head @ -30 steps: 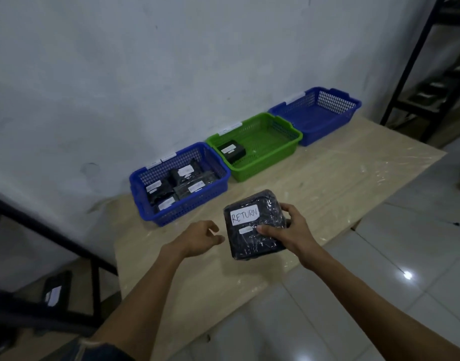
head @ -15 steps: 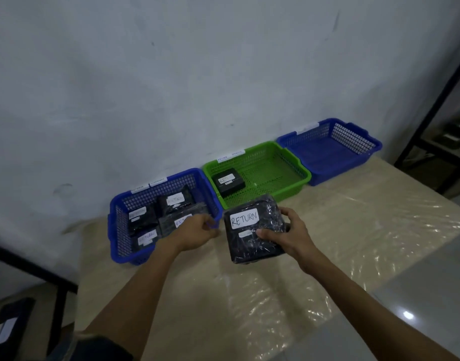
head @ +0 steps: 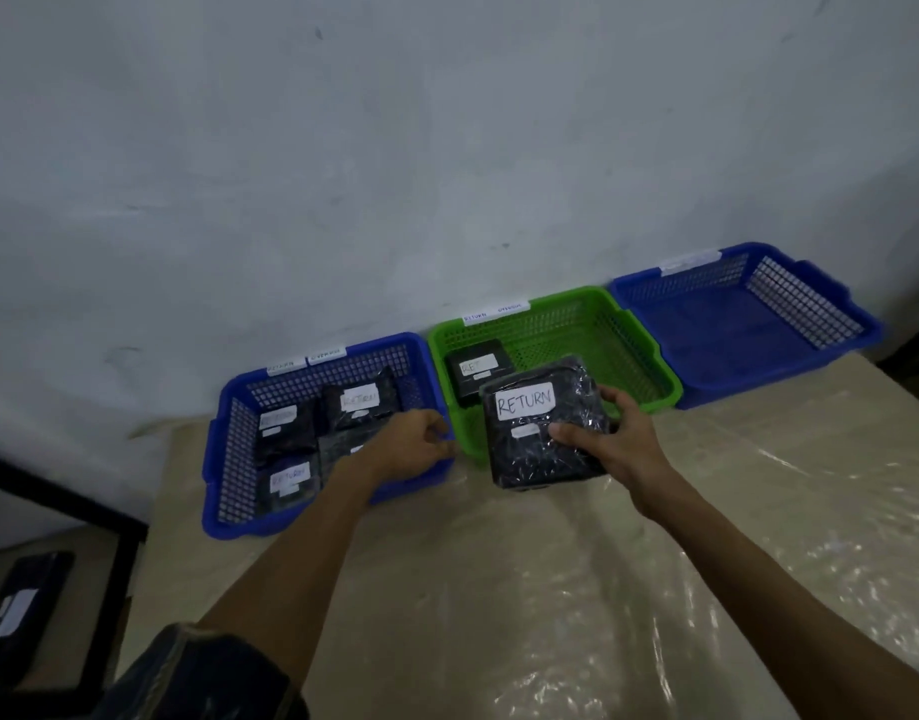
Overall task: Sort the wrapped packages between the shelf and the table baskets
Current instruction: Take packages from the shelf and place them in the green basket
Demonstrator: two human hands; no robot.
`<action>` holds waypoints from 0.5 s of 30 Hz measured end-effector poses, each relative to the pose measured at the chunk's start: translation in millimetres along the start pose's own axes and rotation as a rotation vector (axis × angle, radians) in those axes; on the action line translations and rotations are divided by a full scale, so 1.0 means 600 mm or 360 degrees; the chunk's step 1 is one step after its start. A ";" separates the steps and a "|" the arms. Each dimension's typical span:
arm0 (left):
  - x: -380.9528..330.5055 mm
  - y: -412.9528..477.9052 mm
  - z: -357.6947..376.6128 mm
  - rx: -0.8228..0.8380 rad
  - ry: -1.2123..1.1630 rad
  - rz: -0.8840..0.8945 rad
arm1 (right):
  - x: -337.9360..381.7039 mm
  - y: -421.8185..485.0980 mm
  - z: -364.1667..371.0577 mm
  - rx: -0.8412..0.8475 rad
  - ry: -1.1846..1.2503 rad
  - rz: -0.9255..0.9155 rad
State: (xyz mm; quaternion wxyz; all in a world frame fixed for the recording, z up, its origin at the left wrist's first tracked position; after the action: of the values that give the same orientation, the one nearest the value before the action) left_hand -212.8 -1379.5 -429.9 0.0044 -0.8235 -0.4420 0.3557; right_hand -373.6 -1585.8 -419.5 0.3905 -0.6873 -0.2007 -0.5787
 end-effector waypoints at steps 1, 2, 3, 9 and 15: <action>-0.002 0.011 0.001 -0.0006 -0.0015 -0.0032 | 0.002 0.019 -0.005 0.0014 0.0005 0.0004; -0.006 0.022 0.002 -0.0024 -0.0028 -0.0061 | 0.004 0.039 -0.010 0.0025 0.0010 0.0012; -0.011 0.034 0.003 -0.0060 -0.0029 -0.0077 | 0.005 0.059 -0.016 0.0038 0.0012 0.0017; -0.059 0.102 0.014 -0.0215 0.0111 -0.0183 | 0.002 0.175 -0.052 0.0094 0.0022 0.0115; -0.066 0.137 0.049 -0.0377 0.0132 -0.0268 | -0.020 0.262 -0.066 0.0126 0.0016 0.0201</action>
State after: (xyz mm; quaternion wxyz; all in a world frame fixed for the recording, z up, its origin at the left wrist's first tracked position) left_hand -184.8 -1467.4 -454.9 -0.0446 -0.7922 -0.5479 0.2650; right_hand -287.4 -1710.7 -477.5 0.4542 -0.6796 -0.1778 -0.5479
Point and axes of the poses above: each hand's wrist, its own y-axis towards the middle knuckle, its own z-axis out of the palm, x = y × z, the point moved 1 cm from there along y, towards the middle knuckle, and after that the axes turned 3 degrees about -x, right-handed, at the moved point
